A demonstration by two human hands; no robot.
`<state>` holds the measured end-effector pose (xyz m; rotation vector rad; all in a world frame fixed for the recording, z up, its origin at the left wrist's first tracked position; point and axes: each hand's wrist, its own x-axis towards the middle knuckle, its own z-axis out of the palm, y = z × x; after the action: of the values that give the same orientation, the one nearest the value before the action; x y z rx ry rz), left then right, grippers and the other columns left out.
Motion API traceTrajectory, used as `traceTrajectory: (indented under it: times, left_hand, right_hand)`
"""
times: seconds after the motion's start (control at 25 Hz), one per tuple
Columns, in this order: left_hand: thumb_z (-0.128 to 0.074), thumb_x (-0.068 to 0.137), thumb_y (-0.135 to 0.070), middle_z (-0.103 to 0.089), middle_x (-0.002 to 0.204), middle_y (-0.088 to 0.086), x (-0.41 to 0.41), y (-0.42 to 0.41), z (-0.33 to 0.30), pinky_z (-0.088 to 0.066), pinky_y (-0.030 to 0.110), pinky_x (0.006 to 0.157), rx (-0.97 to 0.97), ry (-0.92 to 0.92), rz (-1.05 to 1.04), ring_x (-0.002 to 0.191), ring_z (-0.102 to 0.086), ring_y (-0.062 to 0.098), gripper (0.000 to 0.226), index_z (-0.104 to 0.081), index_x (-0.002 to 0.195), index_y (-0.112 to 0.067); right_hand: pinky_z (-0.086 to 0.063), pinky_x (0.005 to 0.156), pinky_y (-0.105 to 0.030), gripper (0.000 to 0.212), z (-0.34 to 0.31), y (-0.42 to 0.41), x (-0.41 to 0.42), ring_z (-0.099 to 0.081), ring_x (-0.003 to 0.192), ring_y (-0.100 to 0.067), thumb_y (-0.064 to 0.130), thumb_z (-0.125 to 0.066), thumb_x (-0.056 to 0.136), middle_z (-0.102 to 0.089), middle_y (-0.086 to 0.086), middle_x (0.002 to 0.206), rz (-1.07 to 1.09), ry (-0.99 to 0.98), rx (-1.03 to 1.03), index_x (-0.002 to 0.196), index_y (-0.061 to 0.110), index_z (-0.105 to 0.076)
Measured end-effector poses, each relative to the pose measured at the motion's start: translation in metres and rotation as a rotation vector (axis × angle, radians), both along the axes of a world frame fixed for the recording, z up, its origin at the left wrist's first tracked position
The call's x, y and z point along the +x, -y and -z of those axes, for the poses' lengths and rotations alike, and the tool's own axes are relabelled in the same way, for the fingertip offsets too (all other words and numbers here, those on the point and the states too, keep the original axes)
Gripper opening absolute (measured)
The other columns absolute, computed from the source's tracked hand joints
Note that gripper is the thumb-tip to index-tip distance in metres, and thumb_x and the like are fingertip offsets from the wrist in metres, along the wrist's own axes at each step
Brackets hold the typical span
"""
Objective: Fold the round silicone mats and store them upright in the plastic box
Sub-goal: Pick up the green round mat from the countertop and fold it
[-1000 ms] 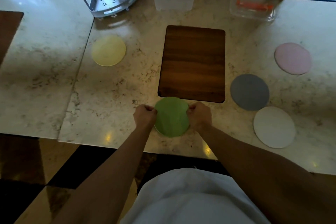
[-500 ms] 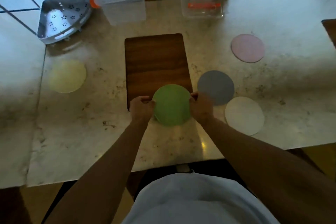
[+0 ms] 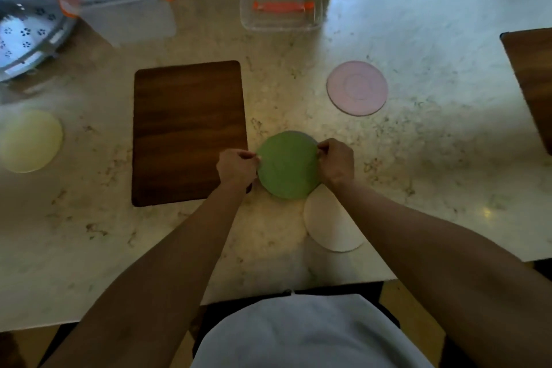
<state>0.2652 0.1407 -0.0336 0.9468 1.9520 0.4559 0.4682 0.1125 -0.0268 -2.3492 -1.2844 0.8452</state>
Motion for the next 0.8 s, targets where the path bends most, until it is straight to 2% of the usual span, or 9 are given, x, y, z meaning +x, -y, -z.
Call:
traceTrajectory:
  times: [0.2,0.4,0.56,0.8]
  left_hand:
    - [-0.081,0.077,-0.020,-0.075,0.094,0.014,0.011,-0.001,0.007,-0.062,0.045,0.076,-0.006,-0.059,-0.002,0.083,-0.071,0.030,0.018,-0.076,0.091,-0.009]
    - [-0.079,0.079,-0.022,-0.075,0.088,0.012,0.016,0.001,0.005,-0.062,0.044,0.076,0.034,-0.131,0.064,0.077,-0.072,0.028,0.017,-0.076,0.090,-0.009]
    - [-0.077,0.080,-0.027,-0.075,0.095,0.011,0.021,0.003,-0.003,-0.058,0.041,0.084,0.067,-0.263,0.180,0.089,-0.070,0.027,0.021,-0.076,0.095,-0.011]
    - [-0.073,0.083,-0.018,-0.075,0.094,0.013,0.028,0.007,-0.006,-0.057,0.035,0.078,0.079,-0.338,0.220,0.087,-0.070,0.028,0.013,-0.075,0.092,-0.008]
  right_hand:
    - [-0.049,0.087,-0.034,0.025,0.013,-0.011,0.010,-0.064,0.103,-0.028,0.013,-0.053,0.091,-0.069,-0.012,0.112,-0.011,-0.015,-0.033,0.110,0.012,-0.069]
    - [-0.048,0.090,-0.038,0.025,0.015,-0.011,0.006,-0.061,0.103,-0.030,0.017,-0.052,0.094,-0.064,-0.013,0.115,0.004,0.055,-0.033,0.112,0.013,-0.069]
    - [-0.050,0.090,-0.039,0.026,0.013,-0.011,0.005,-0.061,0.102,-0.031,0.017,-0.051,0.093,-0.063,-0.013,0.115,0.027,0.076,-0.049,0.111,0.013,-0.069]
    - [-0.056,0.081,-0.038,0.022,0.005,-0.009,0.007,-0.067,0.088,-0.027,0.023,-0.057,0.091,-0.071,-0.010,0.099,0.035,0.129,-0.074,0.098,0.011,-0.074]
